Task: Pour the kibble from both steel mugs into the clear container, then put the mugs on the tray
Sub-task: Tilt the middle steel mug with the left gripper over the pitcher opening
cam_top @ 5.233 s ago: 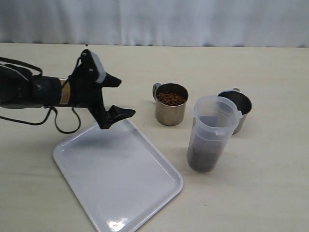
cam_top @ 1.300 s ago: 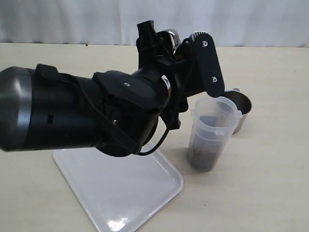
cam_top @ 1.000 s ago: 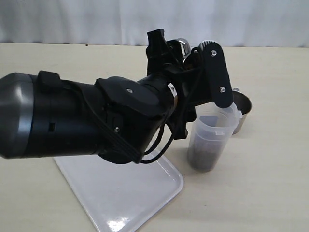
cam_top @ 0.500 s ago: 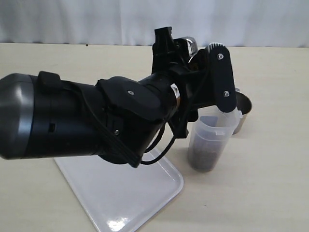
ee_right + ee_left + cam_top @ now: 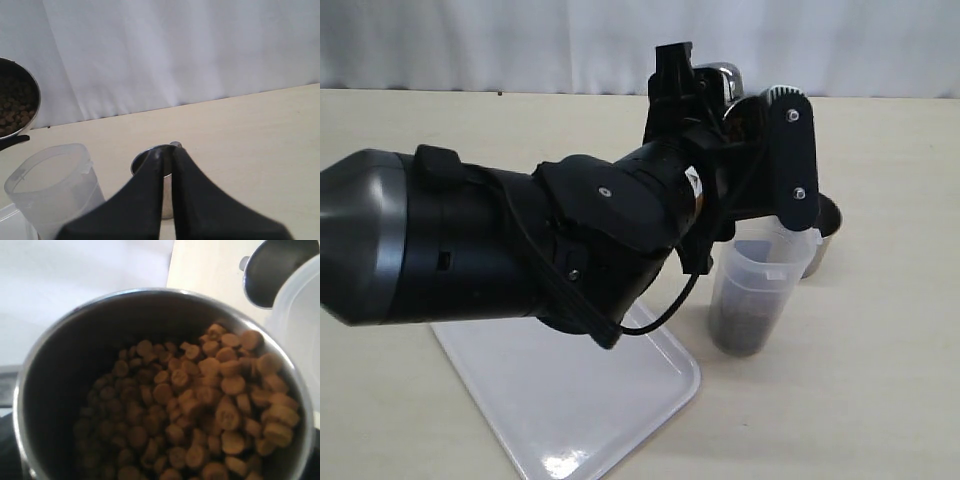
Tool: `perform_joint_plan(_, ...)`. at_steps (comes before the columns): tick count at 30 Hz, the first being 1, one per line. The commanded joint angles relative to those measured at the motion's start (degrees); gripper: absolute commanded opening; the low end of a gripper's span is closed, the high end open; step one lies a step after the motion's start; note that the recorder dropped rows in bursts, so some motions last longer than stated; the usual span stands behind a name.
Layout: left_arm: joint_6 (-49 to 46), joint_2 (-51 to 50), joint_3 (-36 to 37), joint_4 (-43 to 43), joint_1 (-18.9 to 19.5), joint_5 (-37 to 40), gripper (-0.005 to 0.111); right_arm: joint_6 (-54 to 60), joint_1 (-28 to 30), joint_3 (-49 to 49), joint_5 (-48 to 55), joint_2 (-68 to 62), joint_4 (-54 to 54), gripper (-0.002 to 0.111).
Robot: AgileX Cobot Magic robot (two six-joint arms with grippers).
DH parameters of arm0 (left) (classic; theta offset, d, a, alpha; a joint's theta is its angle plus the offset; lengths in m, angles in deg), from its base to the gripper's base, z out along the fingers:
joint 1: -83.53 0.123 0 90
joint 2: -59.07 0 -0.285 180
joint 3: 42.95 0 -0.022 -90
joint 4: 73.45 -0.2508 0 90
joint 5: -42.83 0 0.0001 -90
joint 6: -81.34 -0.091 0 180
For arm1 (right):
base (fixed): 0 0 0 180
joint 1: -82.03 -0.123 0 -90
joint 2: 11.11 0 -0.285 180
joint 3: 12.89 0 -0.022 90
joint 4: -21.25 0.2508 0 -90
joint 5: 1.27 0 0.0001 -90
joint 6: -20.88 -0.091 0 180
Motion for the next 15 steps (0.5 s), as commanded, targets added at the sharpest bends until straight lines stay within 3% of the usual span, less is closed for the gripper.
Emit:
perform_joint_plan(1, -3.2, -0.1, -0.7, -0.6, -0.1, 1.5, 0.000, 0.0, -0.3, 0.2, 0.3, -0.2, 0.1, 0.005)
perform_joint_plan(15, -4.6, -3.7, -1.1, -5.6, -1.8, 7.3, 0.000, 0.0, -0.3, 0.2, 0.3, -0.2, 0.1, 0.005)
